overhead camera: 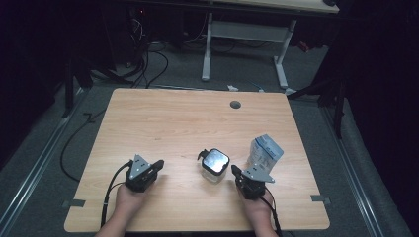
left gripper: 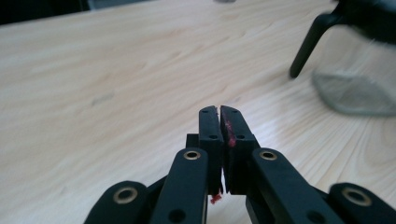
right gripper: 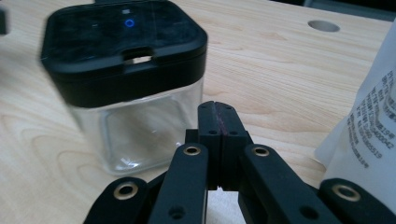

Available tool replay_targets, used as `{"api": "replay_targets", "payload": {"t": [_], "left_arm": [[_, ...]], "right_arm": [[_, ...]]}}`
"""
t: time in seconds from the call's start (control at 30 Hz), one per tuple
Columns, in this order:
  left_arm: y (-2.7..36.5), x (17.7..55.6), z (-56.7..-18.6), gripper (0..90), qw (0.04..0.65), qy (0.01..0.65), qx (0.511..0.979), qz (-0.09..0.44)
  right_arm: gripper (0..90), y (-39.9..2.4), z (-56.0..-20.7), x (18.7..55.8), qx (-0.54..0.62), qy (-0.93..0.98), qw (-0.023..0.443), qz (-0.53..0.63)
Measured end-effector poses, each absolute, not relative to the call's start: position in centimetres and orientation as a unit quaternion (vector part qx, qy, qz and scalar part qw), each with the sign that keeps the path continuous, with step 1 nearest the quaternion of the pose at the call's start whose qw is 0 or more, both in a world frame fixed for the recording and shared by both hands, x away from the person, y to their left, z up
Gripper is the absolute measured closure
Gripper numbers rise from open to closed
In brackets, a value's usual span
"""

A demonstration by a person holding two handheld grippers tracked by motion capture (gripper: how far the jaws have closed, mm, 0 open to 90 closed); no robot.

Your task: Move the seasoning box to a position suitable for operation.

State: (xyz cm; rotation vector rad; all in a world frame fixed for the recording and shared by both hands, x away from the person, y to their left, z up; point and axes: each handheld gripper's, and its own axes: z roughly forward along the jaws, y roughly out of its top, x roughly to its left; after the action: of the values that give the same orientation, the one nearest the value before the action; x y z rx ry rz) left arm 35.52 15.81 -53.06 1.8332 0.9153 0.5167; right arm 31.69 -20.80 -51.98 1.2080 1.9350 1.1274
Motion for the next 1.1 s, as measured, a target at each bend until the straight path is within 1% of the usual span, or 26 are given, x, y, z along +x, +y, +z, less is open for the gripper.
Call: {"api": "replay_targets", "payload": {"t": [0.03,0.13,0.33,0.5,0.77,1.0,1.07,1.1], "left_arm": [[15.9,35.2,-52.9,86.6,0.508,0.369,0.748,0.216],[15.9,35.0,-53.0,86.4,0.516,0.362,0.746,0.216],[15.3,34.6,-53.2,84.2,0.504,0.343,0.757,0.234],[15.4,34.6,-53.2,84.0,0.506,0.344,0.755,0.235],[15.7,34.6,-53.1,83.2,0.514,0.351,0.748,0.229],[15.6,34.7,-53.2,79.5,0.51,0.352,0.752,0.224],[15.5,34.7,-53.2,76.4,0.508,0.35,0.755,0.224],[15.5,34.7,-53.2,75.4,0.508,0.35,0.755,0.224]], "right_arm": [[90.0,-20.7,-52.0,31.9,0.456,0.726,0.295,0.422],[90.0,-20.2,-51.7,32.3,0.461,0.725,0.302,0.414],[90.0,-19.7,-51.8,32.6,0.46,0.733,0.297,0.403],[90.0,-19.2,-51.7,32.6,0.456,0.736,0.291,0.406],[90.0,-17.2,-51.3,32.9,0.436,0.744,0.28,0.423],[90.0,-18.8,-51.2,31.6,0.435,0.743,0.275,0.428],[89.0,-20.0,-51.3,30.6,0.438,0.745,0.274,0.422],[89.0,-20.0,-51.3,30.6,0.438,0.745,0.274,0.422]]}}
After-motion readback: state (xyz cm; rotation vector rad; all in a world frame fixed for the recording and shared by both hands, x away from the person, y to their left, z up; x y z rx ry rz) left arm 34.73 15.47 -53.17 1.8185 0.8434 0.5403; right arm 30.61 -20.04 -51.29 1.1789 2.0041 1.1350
